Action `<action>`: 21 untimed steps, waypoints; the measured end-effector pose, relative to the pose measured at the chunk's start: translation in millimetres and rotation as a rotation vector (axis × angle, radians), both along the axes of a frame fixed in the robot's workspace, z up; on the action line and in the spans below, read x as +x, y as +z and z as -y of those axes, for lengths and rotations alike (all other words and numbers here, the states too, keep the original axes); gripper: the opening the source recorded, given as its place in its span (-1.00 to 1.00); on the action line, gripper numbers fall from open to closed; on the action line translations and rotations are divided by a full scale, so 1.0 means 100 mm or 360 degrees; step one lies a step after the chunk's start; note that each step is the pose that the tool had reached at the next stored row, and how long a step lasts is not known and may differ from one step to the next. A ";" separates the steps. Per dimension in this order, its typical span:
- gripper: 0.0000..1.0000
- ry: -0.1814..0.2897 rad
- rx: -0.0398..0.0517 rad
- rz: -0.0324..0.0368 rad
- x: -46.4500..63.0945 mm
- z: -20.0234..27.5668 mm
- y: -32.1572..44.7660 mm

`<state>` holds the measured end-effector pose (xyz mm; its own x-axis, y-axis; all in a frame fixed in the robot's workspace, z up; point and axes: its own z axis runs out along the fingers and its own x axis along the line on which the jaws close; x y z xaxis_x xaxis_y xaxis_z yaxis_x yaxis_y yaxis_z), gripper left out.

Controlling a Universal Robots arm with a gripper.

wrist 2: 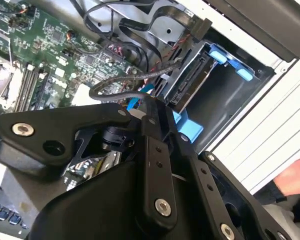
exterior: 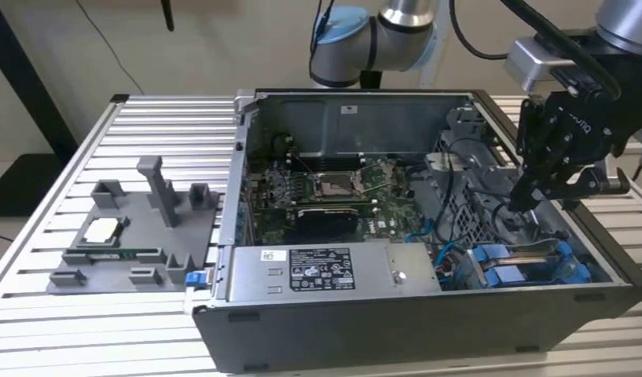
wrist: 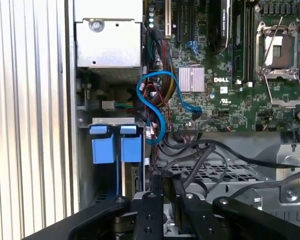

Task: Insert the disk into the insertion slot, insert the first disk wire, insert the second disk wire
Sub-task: 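Insert the first disk wire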

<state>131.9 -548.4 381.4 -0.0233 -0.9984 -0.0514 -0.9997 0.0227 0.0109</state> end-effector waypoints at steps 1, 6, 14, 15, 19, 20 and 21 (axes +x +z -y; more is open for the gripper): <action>-0.62 0.0000 -0.0003 0.0000 0.01 0.005 -0.011; -0.62 0.0000 -0.0008 0.0004 0.10 0.035 -0.087; -0.62 0.0000 -0.0036 0.0005 0.25 0.054 -0.183; -0.62 0.0000 -0.0040 0.0006 0.26 0.056 -0.195; -0.62 0.0000 -0.0058 0.0006 0.28 0.074 -0.232; -0.62 0.0000 -0.0063 0.0006 0.29 0.081 -0.238; -0.62 0.0000 -0.0068 0.0006 0.29 0.089 -0.245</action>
